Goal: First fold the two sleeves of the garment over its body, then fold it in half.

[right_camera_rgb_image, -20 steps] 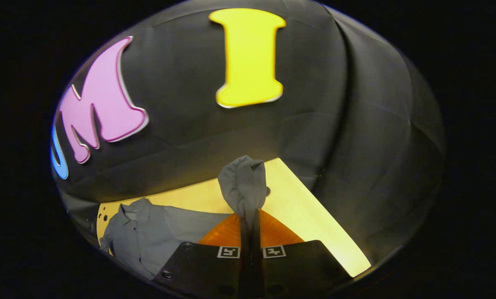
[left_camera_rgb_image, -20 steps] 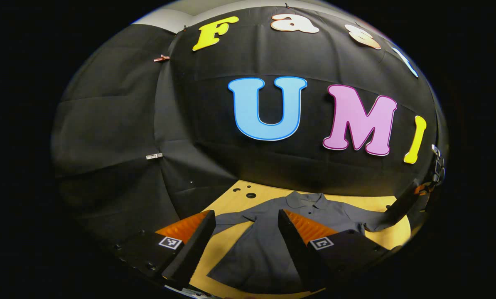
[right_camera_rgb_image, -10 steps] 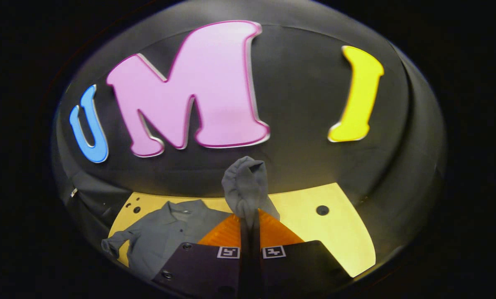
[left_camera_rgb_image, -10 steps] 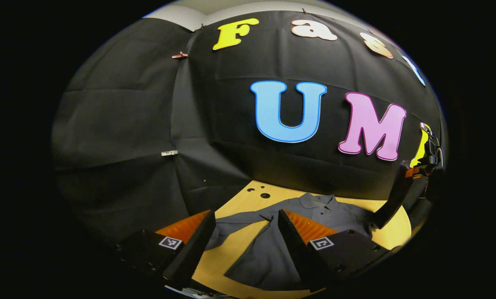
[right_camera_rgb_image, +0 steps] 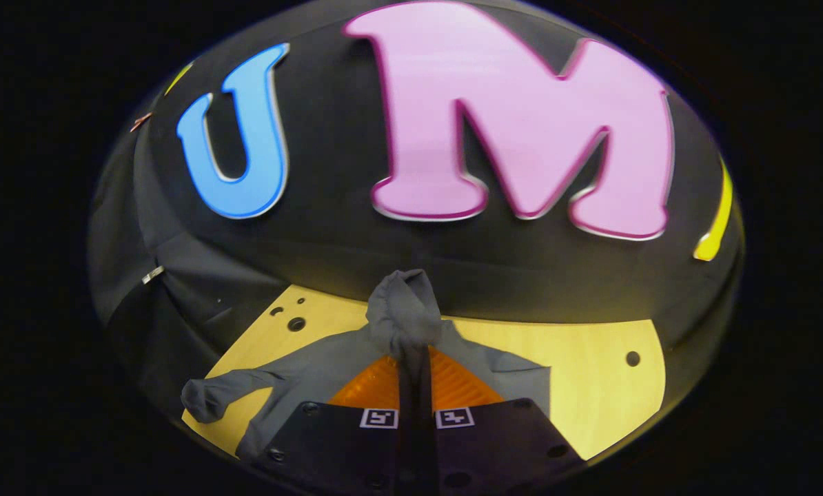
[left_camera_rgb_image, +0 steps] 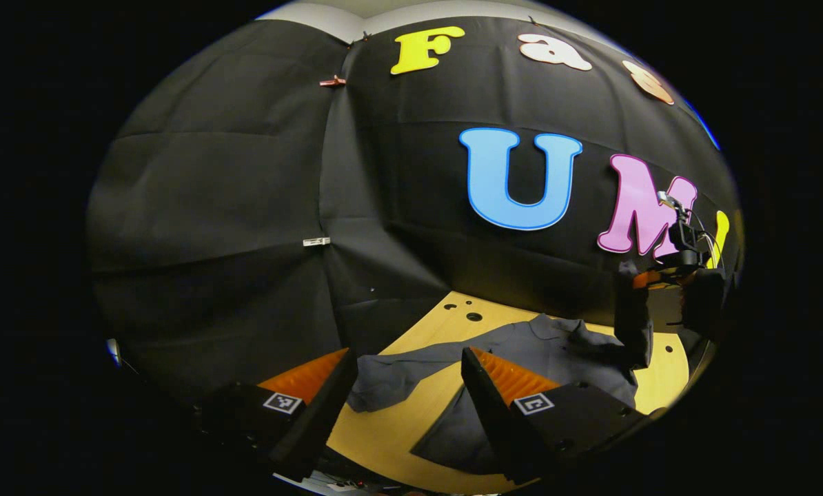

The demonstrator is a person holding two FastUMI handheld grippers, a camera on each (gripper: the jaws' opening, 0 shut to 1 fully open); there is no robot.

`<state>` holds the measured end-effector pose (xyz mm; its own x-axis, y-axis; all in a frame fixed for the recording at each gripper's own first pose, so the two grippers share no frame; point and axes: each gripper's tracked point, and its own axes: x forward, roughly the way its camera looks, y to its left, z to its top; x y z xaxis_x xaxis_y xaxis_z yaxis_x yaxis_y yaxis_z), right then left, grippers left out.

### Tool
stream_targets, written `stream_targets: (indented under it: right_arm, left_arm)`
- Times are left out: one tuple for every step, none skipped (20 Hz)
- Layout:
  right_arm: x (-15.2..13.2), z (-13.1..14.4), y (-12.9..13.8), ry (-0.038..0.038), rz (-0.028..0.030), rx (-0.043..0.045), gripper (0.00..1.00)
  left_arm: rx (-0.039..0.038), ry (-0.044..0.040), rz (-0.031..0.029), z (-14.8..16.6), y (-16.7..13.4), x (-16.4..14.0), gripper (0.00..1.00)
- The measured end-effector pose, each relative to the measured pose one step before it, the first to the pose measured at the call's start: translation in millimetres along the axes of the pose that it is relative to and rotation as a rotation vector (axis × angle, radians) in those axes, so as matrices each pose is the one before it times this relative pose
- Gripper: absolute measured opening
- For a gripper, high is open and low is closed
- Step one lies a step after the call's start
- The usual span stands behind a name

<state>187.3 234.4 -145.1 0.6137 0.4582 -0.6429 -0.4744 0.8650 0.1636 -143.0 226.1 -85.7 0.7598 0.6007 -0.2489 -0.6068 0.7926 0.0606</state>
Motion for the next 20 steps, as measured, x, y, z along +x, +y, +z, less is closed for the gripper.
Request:
stream_targets:
  right_arm:
    - [11.3, -7.97, 17.91, 0.01983, 0.01642, -0.00081, 0.05]
    - [10.77, -7.57, 16.9, 0.02151, 0.01572, -0.0022, 0.05]
    - [11.29, -8.75, 14.68, 0.01913, 0.01216, -0.00527, 0.05]
    - [11.62, -6.5, 16.03, 0.01302, 0.01899, -0.01038, 0.05]
    - [12.01, -7.28, 16.3, 0.00923, 0.01602, -0.01923, 0.05]
    - [12.23, -6.98, 14.63, 0.00995, 0.0137, -0.02646, 0.05]
    - [9.65, -6.4, 12.47, 0.00956, 0.01255, -0.02472, 0.05]
    - [9.18, -9.45, 11.79, 0.01423, 0.00852, -0.02513, 0.0]
    - [10.5, -10.44, 13.11, 0.02116, 0.01414, -0.01559, 0.05]
    - [9.75, -11.21, 12.79, 0.02662, 0.0155, -0.00955, 0.06]
    - [10.54, -11.37, 13.3, 0.02629, 0.0186, -0.00847, 0.08]
    - [7.17, -9.03, 10.55, 0.0199, 0.0168, -0.0071, 0.13]
    - [7.1, -7.85, 10.12, 0.01638, 0.01849, -0.00203, 0.15]
    - [4.27, -7.43, 9.6, 0.01627, 0.0194, 0.00164, 0.22]
    - [4.3, -8.01, 7.57, 0.01607, 0.01547, 0.00489, 0.24]
    - [1.26, -4.47, 10.27, 0.01192, 0.029, 0.01446, 0.4]
    - [2.79, -2.92, 12.71, 0.0024, 0.04111, 0.02368, 0.56]
    - [-2.76, -1.9, 8.65, -0.00355, 0.02256, 0.01325, 0.72]
    - [-2.29, 2.28, 0.84, -0.01047, 0.00911, 0.00014, 0.89]
    - [-5.57, 2.33, -0.62, -0.01515, -0.0016, -0.00873, 0.88]
  left_arm:
    - [0.0014, -0.00053, 0.00532, -1.06, 4.15, 1.1, 0.96]
    - [0.00205, -0.00138, 0.00529, -0.2, 4.51, 0.77, 0.96]
    - [0.00141, 0.00113, 0.0043, -0.31, 4.15, -0.2, 0.96]
    - [0.00048, 0.00324, 0.00395, 0.01, 4.46, 0.17, 0.96]
    - [0.00087, 0.0042, 0.00342, -1.67, 3.57, 0.63, 0.96]
    - [0.00266, 0.00162, 0.00378, -1.01, 4.27, -0.28, 0.96]
    - [0.00392, -0.00039, 0.00574, -0.24, 4.51, 1.29, 0.96]
    - [0.00527, 0.00044, 0.00561, -0.42, 4.21, 0.91, 0.96]
    - [0.00427, 0.00127, 0.00471, -1.1, 2.29, 0.66, 0.96]
    - [0.00121, 0.00148, 0.00277, -1.33, 2.71, 0.71, 0.96]
    - [0.00067, 0.00094, 0.00205, -0.53, 2.97, -0.15, 0.96]
    - [0.00062, 0.00195, 0.00139, -1.91, 2.16, 0.57, 0.96]
    - [-0.00071, 0.00145, -0.00085, -2.37, 0.58, 1.18, 0.96]
    - [-0.00289, 0.00333, -0.00211, -2.32, 0.52, 2.49, 0.96]
    - [-0.00768, 0.00825, -0.00074, -3.71, -0.39, 2.33, 0.96]
    - [-0.01273, 0.00591, -0.00466, -2.42, -0.28, 3.16, 0.96]
    - [-0.01002, 0.00111, -0.00566, -2.12, -1.46, 3.74, 0.96]
    - [-0.00456, 0.00064, -0.00284, 0.61, 0.38, 4.68, 0.96]
    - [-0.00077, 0.00174, -0.00392, -2.33, 1.02, 6.08, 0.95]
    - [-0.00242, 0.0047, 0.00018, -2.71, 1.91, 6.36, 0.96]
